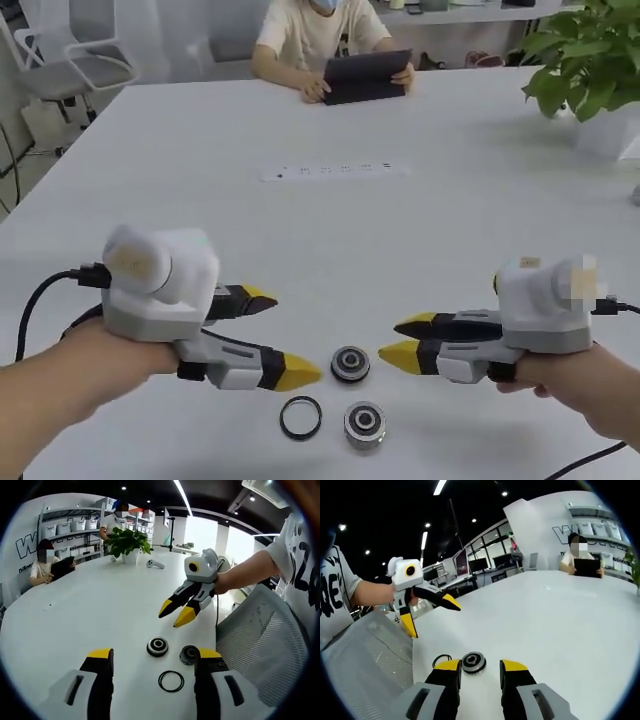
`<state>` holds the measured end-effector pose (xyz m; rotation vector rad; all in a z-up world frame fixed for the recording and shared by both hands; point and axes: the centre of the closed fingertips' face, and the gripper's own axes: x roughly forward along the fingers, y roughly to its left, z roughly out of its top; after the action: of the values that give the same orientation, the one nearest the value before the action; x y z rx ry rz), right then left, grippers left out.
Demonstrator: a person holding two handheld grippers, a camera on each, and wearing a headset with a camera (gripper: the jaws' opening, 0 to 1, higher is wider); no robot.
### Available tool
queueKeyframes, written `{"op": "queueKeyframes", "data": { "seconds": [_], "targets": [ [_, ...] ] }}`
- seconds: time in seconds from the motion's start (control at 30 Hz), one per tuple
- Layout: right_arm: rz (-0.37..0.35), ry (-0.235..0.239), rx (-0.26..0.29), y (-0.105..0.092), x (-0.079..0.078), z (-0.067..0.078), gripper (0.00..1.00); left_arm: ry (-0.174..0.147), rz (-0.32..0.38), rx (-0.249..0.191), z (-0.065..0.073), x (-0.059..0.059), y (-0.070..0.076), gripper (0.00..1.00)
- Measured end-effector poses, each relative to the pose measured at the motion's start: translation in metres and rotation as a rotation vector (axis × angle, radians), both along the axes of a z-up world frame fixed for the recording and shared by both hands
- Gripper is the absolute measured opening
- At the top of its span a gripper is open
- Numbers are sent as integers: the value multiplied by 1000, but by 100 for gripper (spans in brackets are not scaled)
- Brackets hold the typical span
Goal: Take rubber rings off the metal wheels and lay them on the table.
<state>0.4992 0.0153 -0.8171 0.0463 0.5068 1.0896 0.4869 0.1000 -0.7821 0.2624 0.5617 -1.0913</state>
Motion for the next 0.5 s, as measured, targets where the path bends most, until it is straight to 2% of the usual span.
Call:
{"op": "queueKeyframes", "data": {
  "seconds": [0.5],
  "targets": [
    [23, 8, -26, 4, -6, -13, 27, 24, -22, 22, -19, 2, -14, 57]
  ]
}}
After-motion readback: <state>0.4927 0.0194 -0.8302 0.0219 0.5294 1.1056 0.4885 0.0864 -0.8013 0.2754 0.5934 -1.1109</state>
